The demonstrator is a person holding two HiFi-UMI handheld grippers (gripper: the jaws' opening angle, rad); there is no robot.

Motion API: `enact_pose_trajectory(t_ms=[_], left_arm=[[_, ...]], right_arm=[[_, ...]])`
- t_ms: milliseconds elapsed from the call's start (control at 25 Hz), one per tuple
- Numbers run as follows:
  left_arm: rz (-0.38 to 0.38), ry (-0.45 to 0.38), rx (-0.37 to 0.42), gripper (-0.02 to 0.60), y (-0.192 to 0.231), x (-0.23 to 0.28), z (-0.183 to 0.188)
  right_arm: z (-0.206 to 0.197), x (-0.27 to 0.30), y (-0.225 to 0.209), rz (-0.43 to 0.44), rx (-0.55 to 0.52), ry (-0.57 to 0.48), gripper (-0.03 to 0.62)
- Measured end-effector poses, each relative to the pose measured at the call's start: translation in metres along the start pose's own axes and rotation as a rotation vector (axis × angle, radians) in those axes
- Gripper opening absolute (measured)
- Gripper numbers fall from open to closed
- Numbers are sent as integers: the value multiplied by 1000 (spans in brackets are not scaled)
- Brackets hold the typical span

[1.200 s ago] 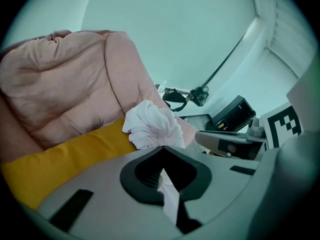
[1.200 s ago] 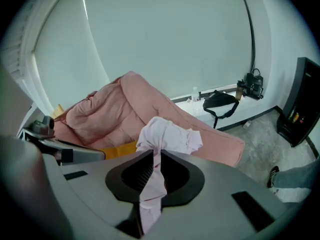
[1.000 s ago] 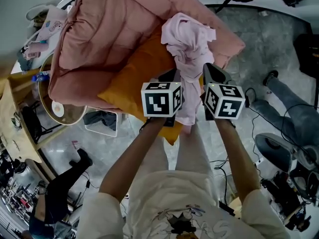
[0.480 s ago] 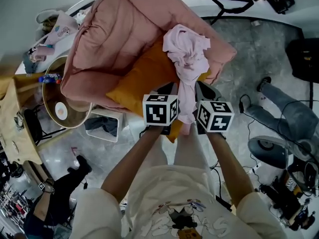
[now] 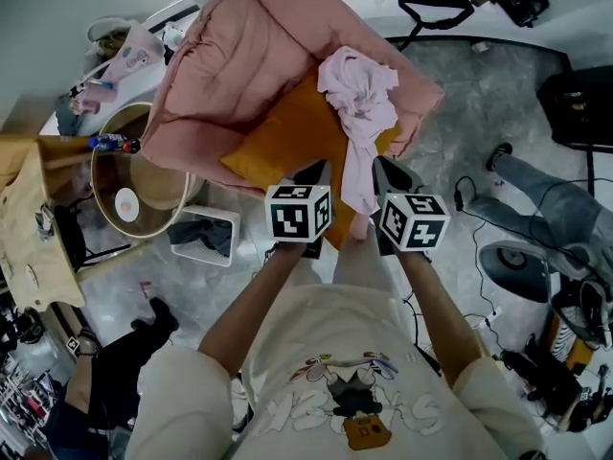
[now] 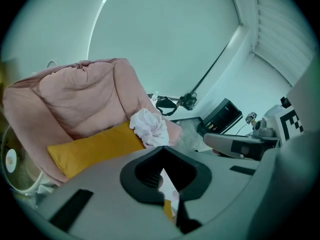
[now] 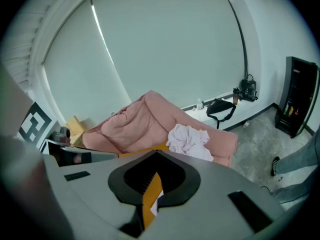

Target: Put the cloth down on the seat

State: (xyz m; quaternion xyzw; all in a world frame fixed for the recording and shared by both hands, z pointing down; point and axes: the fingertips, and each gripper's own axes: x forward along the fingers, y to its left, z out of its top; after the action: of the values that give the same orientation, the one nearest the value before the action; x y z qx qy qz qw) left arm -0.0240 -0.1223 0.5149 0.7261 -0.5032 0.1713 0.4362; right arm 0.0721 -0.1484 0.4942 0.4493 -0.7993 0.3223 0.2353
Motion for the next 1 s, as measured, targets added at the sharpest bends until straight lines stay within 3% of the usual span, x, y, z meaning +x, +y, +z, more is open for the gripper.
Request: enact_pose_trajectory(t_ms=[360,840,1000], left_arm=[[-27,-73,1,5,-7,-72,-14],[-86,-144,106,5,-18,-141,-28],[-124,-146,183,5,-35,-165,-34]], right_arm=[[-23,-37,82,71,-166,-24,20],[-43,-91,141,27,-5,-133,20],[-59,-98,157,28,-25,-116,20]])
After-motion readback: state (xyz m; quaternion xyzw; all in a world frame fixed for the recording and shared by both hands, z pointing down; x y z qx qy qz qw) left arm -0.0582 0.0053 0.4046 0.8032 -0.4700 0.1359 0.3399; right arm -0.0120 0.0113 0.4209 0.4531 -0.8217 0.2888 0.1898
